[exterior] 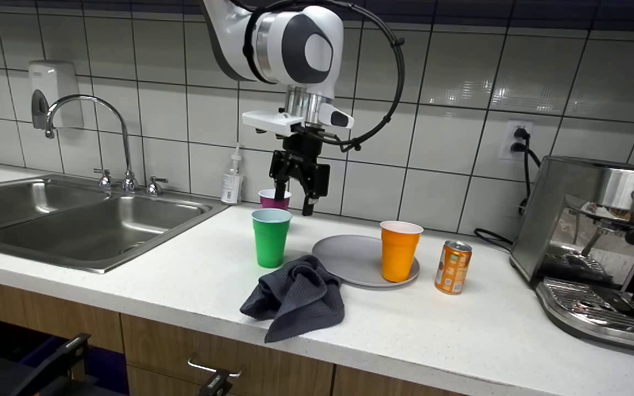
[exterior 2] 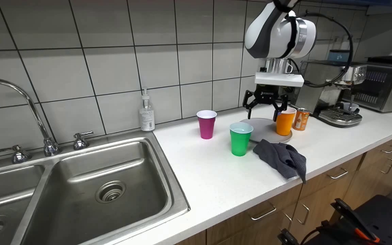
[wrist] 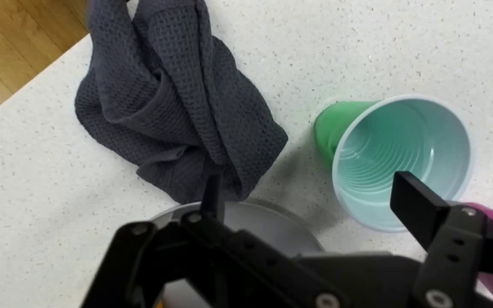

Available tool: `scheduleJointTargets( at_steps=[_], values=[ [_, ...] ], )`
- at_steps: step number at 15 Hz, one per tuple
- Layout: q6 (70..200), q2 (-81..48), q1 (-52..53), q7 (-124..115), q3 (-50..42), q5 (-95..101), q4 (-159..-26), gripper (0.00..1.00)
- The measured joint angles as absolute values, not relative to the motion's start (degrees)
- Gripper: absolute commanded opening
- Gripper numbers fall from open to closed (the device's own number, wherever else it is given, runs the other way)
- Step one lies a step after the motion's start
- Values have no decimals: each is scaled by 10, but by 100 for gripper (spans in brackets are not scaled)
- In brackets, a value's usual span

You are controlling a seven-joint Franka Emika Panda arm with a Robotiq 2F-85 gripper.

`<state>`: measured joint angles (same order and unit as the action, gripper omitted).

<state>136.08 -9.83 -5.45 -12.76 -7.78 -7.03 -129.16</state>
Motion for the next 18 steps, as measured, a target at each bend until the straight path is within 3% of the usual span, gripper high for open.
scheduleJointTargets(
  at_steps=[18],
  values=[
    [1363,-106,-43,-136,-73,-67,-1312,100]
  ],
)
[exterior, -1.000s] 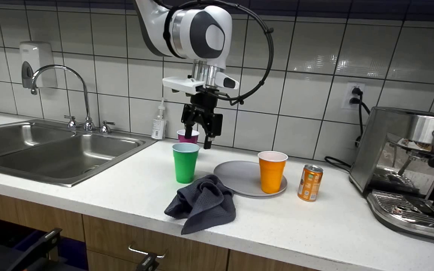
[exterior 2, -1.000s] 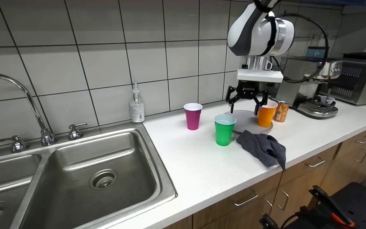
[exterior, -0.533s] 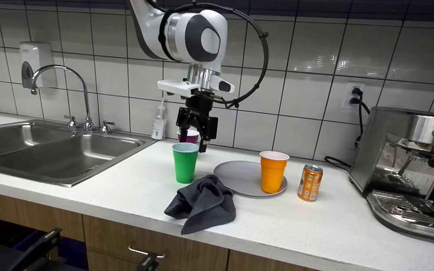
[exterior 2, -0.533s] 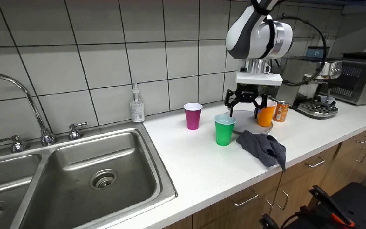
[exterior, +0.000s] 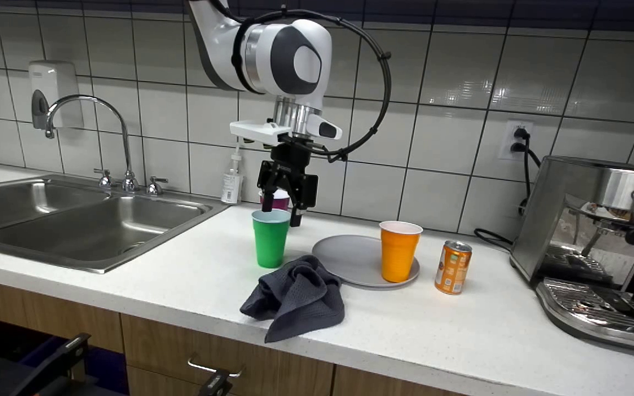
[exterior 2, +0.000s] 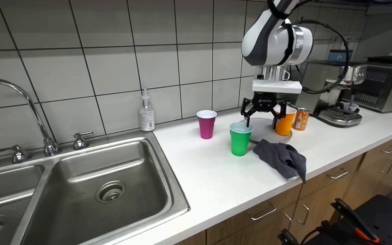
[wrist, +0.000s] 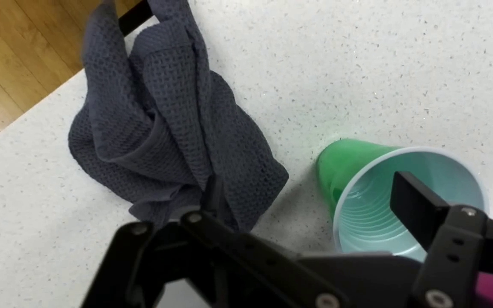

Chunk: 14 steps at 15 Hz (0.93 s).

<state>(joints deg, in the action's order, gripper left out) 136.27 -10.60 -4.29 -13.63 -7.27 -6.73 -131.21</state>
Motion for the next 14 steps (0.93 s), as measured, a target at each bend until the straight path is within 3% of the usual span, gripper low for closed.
scheduleJointTargets(
  at_steps=[14],
  values=[
    [1405,-146,-33,-189,-73,-67,-1304,100]
  ],
)
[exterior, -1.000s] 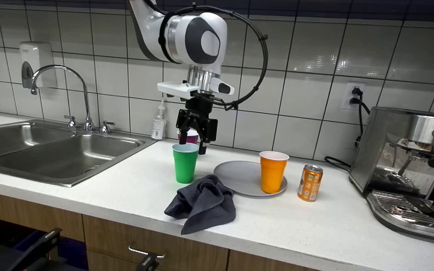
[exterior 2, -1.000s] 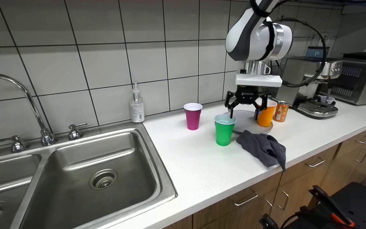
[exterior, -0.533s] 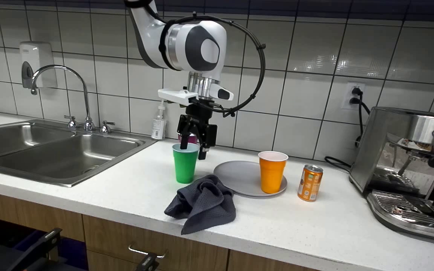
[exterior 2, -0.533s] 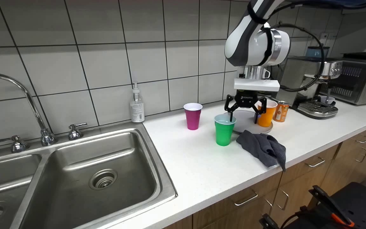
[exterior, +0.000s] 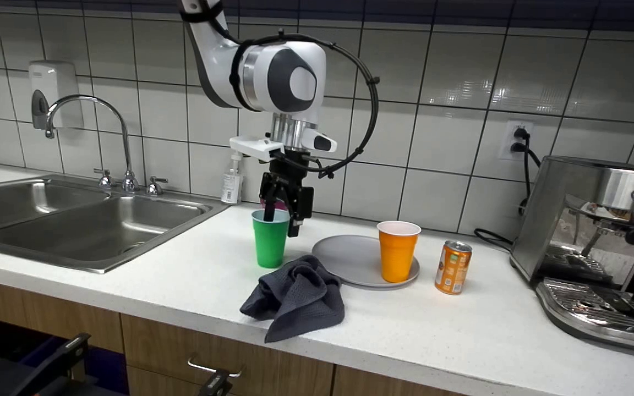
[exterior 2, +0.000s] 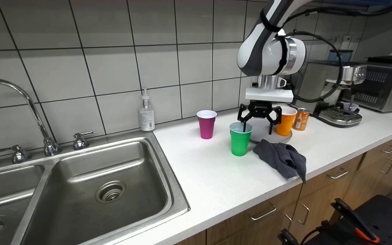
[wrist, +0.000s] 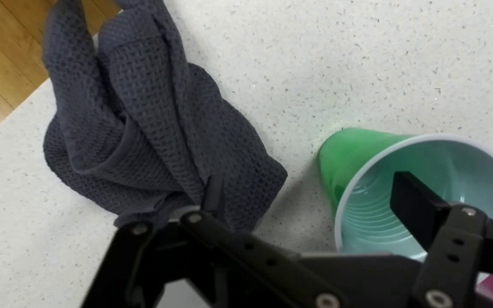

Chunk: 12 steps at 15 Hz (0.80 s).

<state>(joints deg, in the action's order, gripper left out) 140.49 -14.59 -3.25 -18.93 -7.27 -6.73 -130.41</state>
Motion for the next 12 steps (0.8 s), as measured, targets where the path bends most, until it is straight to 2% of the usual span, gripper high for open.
scheduleJointTargets(
  at_steps=[2,3,5,6,12],
  values=[
    [1409,-151,-30,-196,-73,-67,-1302,96],
    [1411,-153,-29,-199,-73,-67,-1302,74],
    [1413,-156,-29,-204,-73,-67,-1301,69],
    [1415,-157,-29,-205,-73,-67,-1300,62],
    [1416,-159,-29,-214,-73,-67,-1296,13]
  ],
)
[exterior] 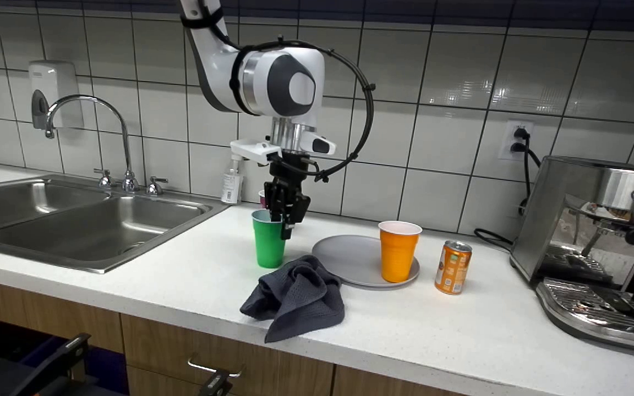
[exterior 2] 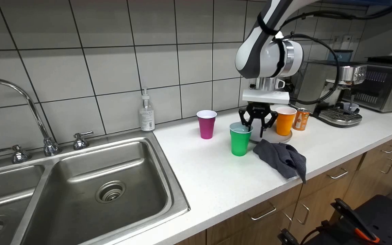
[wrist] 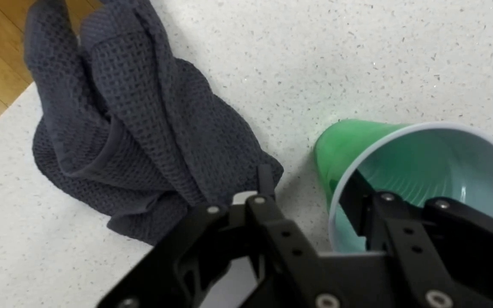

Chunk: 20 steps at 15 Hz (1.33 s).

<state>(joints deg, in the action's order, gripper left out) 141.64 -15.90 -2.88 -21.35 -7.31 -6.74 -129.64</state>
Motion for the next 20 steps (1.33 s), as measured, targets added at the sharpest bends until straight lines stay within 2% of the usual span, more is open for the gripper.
scheduleJointTargets(
  at_steps=[2,20],
  values=[
    [1416,-159,-29,-214,-73,-67,-1296,0],
    [1429,-126,-29,-214,-73,-102,-1289,1]
  ],
)
